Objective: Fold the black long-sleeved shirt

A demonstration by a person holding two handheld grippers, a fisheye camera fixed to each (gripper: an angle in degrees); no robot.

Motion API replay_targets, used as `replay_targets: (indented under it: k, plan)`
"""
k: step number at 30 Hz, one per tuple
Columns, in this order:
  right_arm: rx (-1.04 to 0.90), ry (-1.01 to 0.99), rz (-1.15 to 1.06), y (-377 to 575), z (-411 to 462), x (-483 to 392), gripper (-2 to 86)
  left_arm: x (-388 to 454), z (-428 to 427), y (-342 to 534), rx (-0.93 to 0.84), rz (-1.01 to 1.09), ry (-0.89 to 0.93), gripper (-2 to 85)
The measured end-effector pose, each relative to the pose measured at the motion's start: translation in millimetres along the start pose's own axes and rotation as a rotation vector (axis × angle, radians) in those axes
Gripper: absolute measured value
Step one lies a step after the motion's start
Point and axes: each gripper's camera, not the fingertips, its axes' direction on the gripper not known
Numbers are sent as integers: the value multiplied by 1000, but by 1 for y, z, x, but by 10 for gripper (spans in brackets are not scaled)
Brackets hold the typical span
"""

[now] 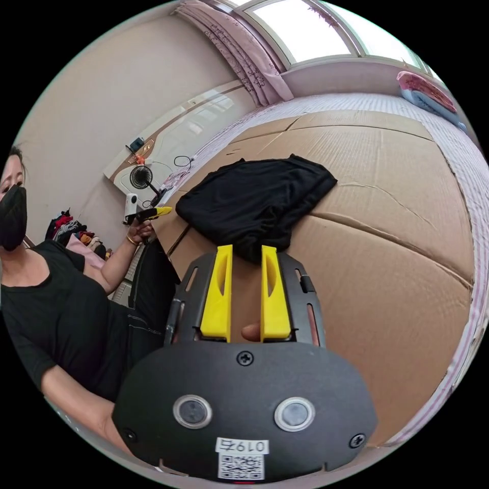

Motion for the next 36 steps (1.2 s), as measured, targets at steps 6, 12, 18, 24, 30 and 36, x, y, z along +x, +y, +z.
replay_targets:
  k: [6, 12, 18, 24, 30, 36]
  plan:
    - [-20, -98, -8, -11, 2, 31, 87, -2, 16, 13, -37, 96, 31, 89]
    - [-50, -140, -29, -23, -6, 51, 81, -7, 35, 14, -94, 201, 41, 94]
    - [-79, -113, -38, -33, -7, 57, 76, -21, 66, 10, -159, 206, 48, 96]
    - [-99, -93, -36, -43, -9, 62, 69, -42, 77, 19, -153, 156, 65, 97]
    - [-98, -76, -33, -52, -13, 66, 63, -50, 111, 23, -219, 152, 68, 95]
    - [-106, -64, -43, -64, -15, 67, 58, -54, 126, 23, -231, 153, 62, 89]
